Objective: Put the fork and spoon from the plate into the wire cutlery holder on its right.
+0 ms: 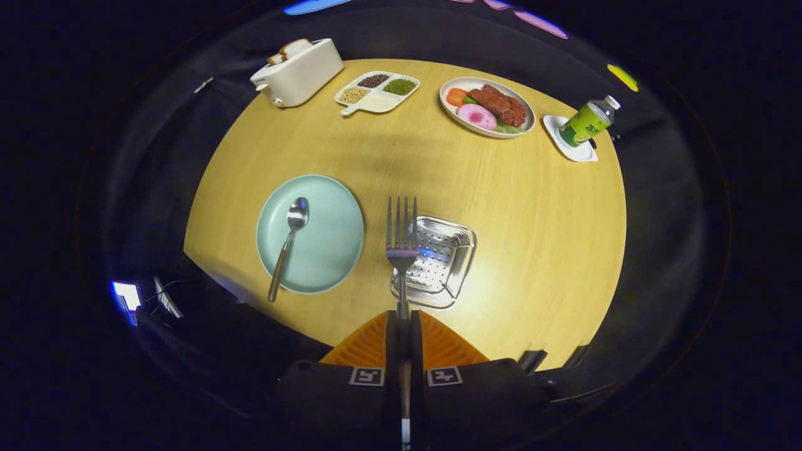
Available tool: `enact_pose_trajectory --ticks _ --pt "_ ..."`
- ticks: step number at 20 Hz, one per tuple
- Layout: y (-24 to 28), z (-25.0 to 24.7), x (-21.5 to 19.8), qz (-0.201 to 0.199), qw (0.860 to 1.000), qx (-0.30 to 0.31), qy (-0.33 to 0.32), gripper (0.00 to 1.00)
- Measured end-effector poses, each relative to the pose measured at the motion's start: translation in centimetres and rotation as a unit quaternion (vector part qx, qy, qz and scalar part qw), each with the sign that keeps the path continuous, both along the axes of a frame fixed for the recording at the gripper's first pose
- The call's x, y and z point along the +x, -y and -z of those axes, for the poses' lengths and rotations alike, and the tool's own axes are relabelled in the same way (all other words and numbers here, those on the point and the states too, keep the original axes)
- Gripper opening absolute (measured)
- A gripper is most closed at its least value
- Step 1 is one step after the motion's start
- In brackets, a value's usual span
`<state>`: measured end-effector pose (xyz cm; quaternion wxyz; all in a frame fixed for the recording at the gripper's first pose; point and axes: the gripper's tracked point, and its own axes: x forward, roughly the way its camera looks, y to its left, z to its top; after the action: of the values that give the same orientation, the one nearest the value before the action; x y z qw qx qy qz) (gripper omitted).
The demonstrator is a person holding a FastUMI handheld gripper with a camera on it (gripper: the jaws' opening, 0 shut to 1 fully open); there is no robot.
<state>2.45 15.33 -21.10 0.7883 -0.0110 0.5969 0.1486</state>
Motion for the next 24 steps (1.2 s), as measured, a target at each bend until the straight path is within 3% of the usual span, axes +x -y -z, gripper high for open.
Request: enact_pose_trajectory --ticks 5,12,18,24 --pt "1.6 1.6 -1.7 -0.052 0.994 -0.033 -0.085 0.1" --pt "3.2 4.0 -1.5 -0.13 0.963 -0.112 -0.209 0.1" --pt "3.2 5.1 -0.6 -0.158 0.934 -0.163 -0.275 0.1" --pt "2.9 5.8 0.2 -0.156 0.931 -0.171 -0.283 0.13"
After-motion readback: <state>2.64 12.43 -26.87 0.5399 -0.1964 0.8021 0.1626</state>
